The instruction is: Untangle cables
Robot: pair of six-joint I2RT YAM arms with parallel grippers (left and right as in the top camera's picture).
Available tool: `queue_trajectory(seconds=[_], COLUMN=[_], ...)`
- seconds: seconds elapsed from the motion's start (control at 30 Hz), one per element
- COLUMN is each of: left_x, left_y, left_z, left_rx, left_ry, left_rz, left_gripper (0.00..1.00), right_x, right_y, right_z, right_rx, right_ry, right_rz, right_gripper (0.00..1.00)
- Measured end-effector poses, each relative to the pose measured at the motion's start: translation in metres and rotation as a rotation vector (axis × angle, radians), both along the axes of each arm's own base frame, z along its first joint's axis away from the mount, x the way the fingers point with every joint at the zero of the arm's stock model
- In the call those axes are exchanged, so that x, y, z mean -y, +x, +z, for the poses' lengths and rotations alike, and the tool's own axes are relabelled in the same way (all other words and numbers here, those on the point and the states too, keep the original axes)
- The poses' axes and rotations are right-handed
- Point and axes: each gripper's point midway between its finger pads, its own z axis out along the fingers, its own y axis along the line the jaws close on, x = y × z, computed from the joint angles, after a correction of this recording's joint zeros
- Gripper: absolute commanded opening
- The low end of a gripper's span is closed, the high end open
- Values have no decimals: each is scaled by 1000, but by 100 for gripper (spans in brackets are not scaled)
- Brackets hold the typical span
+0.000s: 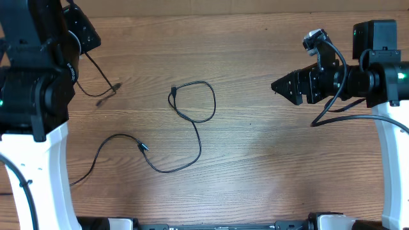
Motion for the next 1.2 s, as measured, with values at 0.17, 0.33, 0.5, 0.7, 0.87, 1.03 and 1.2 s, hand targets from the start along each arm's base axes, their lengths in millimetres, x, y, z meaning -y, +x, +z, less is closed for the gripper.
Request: queue_trajectory(seconds=[0.17,0.33,0.5,0.7,0.87,1.03,1.2], left_x=[0,14,48,78,98,107,90], left_y=[8,12,14,10,5,3,0], left_z=[-8,-13,-15,-14,-12,-11,-20], left_rx=[-19,-18,-23,-39,-60,-74,-99], left_ry=[-15,-101,-268,-451,-591,-646,-646], left_rz=[10,-35,-161,-256,-306,-330,-265], left_gripper=[4,4,4,4,4,4,4], right_x=[0,0,0,0,0,0,0], right_y=[0,0,0,2,3,2,2], right_z=[0,0,0,-3,-3,-3,-3], right_rx=[1,1,1,-8,-9,-9,-10], right_ry=[0,1,0,0,0,0,0], right_rz=[0,0,0,0,0,0,0], right_gripper=[79,79,79,79,79,79,79])
